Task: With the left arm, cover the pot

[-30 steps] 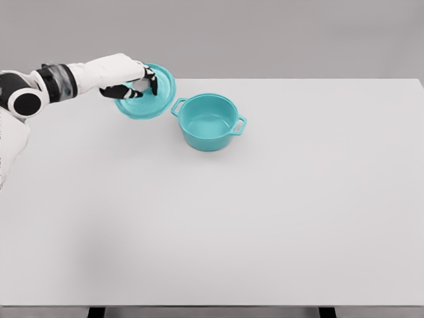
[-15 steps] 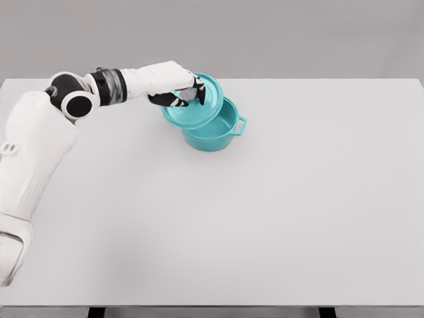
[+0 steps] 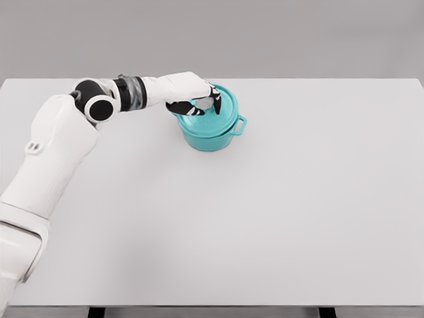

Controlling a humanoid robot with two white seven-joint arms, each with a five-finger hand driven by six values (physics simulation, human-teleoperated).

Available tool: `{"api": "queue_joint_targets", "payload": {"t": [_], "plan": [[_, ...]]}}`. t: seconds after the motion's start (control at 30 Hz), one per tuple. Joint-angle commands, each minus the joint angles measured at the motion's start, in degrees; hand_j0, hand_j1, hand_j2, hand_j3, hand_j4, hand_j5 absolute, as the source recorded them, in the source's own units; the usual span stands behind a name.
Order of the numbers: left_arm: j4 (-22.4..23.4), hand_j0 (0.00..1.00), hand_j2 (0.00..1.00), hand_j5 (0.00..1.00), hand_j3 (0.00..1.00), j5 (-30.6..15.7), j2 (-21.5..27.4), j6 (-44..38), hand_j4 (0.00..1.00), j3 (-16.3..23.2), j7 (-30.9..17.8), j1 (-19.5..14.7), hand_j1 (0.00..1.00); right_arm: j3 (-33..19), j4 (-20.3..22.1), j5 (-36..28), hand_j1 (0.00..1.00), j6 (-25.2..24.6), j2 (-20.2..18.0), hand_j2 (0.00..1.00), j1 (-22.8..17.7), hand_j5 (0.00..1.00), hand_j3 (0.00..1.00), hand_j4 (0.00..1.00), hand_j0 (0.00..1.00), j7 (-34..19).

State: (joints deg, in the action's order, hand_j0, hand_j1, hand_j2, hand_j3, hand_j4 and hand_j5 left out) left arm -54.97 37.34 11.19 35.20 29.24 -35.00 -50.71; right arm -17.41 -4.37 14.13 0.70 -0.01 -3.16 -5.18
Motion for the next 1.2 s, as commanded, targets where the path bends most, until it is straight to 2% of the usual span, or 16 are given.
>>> {"api": "queue_joint_targets", "payload": {"t": [0.0, 0.6, 0.7, 1.17], "plan": [[0.0, 0.5, 0.5, 0.5, 0.5, -0.4, -0.1, -0.2, 0.5, -0.1, 0.0, 0.0, 0.5, 0.0, 0.0, -0.1, 1.0, 0.0, 0.0, 1.0, 0.0, 1.0, 1.0, 1.0, 1.0, 0.0], [1.6, 0.6, 0.6, 0.6, 0.6, -0.5, -0.9, -0.2, 0.6, -0.1, 0.0, -0.1, 0.6, 0.0, 0.0, 0.0, 1.0, 0.0, 0.0, 1.0, 0.0, 1.0, 1.0, 1.0, 1.0, 0.0], [1.7, 0.66, 0.66, 0.66, 0.66, -0.4, -0.9, -0.2, 0.66, -0.1, 0.0, -0.1, 0.66, 0.0, 0.0, 0.0, 1.0, 0.0, 0.0, 1.0, 0.0, 1.0, 1.0, 1.0, 1.0, 0.0], [1.7, 0.7, 0.7, 0.7, 0.7, -0.5, -0.9, -0.2, 0.7, -0.1, 0.0, -0.1, 0.7, 0.0, 0.0, 0.0, 1.0, 0.0, 0.0, 1.0, 0.0, 1.0, 1.0, 1.0, 1.0, 0.0]]}}
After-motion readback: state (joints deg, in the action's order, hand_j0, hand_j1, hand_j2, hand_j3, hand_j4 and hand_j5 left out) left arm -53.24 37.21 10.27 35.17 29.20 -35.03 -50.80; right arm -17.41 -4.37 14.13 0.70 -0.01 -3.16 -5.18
